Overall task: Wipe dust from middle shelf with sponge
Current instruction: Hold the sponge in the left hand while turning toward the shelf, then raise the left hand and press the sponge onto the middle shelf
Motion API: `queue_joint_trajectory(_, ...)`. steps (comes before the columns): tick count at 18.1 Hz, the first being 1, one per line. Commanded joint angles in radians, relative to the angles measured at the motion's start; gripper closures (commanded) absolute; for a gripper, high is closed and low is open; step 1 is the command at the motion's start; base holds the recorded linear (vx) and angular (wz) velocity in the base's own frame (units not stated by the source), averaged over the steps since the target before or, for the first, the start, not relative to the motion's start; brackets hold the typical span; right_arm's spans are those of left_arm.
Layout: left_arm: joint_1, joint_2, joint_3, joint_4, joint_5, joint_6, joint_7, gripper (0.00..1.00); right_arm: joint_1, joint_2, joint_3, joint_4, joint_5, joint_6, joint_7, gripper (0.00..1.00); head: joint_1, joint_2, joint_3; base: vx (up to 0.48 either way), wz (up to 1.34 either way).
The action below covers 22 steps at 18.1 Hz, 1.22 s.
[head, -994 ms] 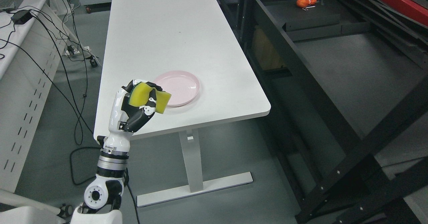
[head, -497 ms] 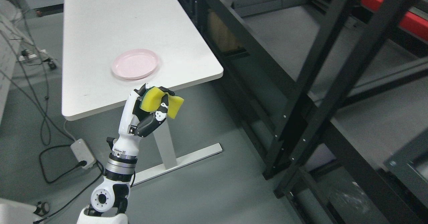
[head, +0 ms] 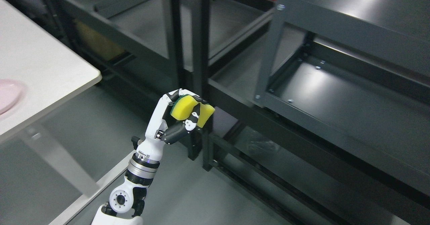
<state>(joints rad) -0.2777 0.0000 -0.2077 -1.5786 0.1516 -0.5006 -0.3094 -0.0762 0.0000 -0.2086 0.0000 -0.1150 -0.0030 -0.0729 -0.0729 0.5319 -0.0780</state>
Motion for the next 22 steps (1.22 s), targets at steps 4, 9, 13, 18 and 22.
queue_joint_trajectory(4,-0.219,0.017,-0.419,-0.012,-0.159,0.019,0.006,0.99,0.000,-0.017,0.000,-0.017,0.000,0.074,0.001,0.00,0.0000,0.000,0.000,-0.053,-0.95)
queue_joint_trajectory(9,-0.397,0.017,-0.763,-0.012,-0.153,0.053,0.007,0.99,0.000,-0.017,0.000,-0.017,0.000,0.075,0.001,0.00,0.0000,0.000,0.000,0.033,-0.72)
queue_joint_trajectory(13,-0.558,0.017,-0.907,-0.017,-0.139,0.044,0.006,0.98,0.000,-0.017,0.000,-0.017,0.000,0.074,0.001,0.00,0.0000,0.000,0.000,0.053,-0.29)
queue_joint_trajectory(18,-0.826,0.017,-0.816,-0.020,-0.135,0.027,0.012,1.00,0.000,-0.017,0.000,-0.017,0.000,0.074,0.001,0.00,0.0000,0.000,0.000,0.027,-0.12)
queue_joint_trajectory(22,-1.102,0.017,-0.578,0.053,-0.367,0.036,-0.011,1.00,0.000,-0.017,0.000,-0.017,0.000,0.074,0.001,0.00,0.0000,0.000,0.000,0.019,-0.08)
